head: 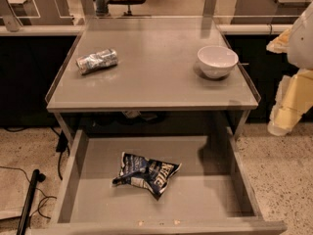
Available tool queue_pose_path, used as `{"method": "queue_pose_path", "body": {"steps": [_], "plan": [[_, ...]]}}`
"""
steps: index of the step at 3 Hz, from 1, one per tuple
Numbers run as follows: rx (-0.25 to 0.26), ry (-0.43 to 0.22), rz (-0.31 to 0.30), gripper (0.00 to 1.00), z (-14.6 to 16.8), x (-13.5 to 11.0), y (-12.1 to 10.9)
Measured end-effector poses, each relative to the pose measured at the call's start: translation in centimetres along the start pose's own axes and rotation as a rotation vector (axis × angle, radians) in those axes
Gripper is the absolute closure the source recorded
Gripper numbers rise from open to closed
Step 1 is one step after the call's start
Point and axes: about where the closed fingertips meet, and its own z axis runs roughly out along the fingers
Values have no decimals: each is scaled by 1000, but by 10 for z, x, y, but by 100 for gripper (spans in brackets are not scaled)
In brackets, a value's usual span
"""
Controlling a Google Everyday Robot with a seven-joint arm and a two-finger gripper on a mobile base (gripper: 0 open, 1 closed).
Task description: Pick blue chip bag from top drawer and place on counter
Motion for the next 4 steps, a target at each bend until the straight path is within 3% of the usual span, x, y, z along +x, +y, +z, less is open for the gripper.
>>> {"method": "queue_pose_path", "body": {"steps": [2, 3, 4], "plan": [[-22, -15, 3, 0, 15, -5, 12], [-80, -89, 36, 0, 50, -9, 39], [-112, -243, 147, 0, 89, -3, 62]]}}
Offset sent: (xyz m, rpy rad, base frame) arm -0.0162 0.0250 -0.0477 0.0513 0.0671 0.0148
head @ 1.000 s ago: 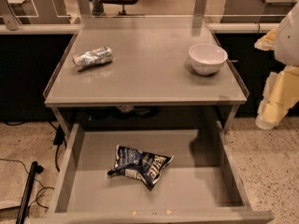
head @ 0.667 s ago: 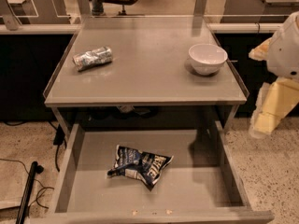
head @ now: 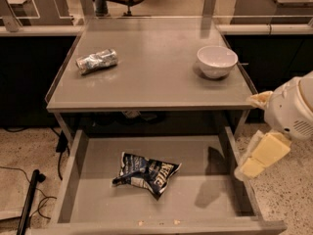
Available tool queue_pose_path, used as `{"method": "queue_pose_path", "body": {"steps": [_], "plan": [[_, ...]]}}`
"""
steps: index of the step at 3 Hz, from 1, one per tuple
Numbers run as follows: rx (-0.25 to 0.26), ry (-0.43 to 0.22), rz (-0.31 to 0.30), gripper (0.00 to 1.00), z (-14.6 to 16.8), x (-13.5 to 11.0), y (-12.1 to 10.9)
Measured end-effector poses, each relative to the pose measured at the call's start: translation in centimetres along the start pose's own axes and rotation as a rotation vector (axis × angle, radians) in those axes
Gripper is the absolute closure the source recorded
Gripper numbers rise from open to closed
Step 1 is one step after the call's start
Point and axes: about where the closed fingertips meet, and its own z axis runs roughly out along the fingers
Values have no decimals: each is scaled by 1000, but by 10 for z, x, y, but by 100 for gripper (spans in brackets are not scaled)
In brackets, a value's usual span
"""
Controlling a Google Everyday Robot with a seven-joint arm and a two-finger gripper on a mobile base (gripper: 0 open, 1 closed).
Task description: Pick blue chip bag from top drawer and place on counter
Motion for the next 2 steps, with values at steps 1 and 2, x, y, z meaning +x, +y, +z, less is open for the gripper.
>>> {"method": "queue_pose_path", "body": {"steps": [1, 2], "plan": [[30, -182, 108, 0, 25, 0, -10], [38, -282, 178, 0, 42, -1, -22]]}}
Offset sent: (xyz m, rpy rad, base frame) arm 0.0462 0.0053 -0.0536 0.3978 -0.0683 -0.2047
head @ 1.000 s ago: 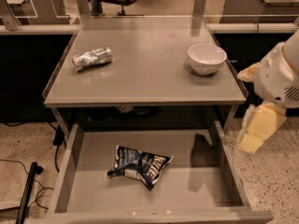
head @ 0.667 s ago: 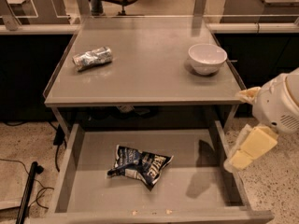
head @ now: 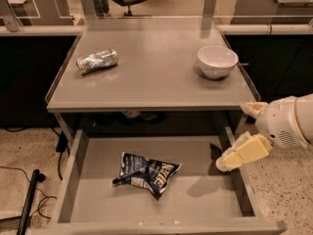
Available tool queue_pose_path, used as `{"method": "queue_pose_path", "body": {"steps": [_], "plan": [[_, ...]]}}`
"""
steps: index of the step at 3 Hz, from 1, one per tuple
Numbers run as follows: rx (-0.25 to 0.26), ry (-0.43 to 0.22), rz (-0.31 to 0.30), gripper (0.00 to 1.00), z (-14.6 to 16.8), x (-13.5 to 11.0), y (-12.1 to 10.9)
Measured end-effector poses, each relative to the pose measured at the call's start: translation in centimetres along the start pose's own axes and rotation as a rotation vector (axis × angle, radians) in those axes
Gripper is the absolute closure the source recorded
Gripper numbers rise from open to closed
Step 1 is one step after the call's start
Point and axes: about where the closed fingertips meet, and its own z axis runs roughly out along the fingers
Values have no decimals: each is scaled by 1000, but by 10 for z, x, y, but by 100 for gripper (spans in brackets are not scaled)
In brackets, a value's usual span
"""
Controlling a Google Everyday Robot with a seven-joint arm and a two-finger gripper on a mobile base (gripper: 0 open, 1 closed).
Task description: Pick blue chip bag from top drawer and place on counter
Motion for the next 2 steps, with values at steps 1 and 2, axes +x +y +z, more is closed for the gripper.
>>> {"method": "queue_pose_path", "body": {"steps": [1, 2], "plan": [[0, 0, 0, 0, 0, 0, 0], [-20, 12, 1, 0, 22, 1, 6]]}}
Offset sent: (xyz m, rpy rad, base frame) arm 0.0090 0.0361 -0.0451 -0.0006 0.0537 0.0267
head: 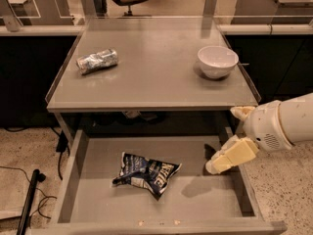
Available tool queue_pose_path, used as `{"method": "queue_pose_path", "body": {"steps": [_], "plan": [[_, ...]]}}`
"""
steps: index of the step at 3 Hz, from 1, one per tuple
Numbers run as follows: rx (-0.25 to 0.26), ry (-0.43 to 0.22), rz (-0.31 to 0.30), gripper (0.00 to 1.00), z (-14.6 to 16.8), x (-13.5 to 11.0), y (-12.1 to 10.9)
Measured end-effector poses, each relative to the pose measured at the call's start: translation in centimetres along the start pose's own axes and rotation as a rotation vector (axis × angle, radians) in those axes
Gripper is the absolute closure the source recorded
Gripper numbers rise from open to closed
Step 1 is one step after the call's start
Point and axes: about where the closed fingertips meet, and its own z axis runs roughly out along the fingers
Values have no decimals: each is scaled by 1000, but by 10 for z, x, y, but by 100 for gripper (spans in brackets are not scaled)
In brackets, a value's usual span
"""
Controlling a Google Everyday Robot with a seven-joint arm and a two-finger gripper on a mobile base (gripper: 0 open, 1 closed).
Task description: Pick blue chip bag from top drawer and place on counter
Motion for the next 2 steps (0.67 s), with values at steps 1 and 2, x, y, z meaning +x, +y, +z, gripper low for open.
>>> {"method": "queue_pose_path", "body": {"steps": [1, 2], "plan": [[-14, 16, 7, 0, 31, 0, 5], [-17, 22, 15, 0, 59, -2, 10]]}}
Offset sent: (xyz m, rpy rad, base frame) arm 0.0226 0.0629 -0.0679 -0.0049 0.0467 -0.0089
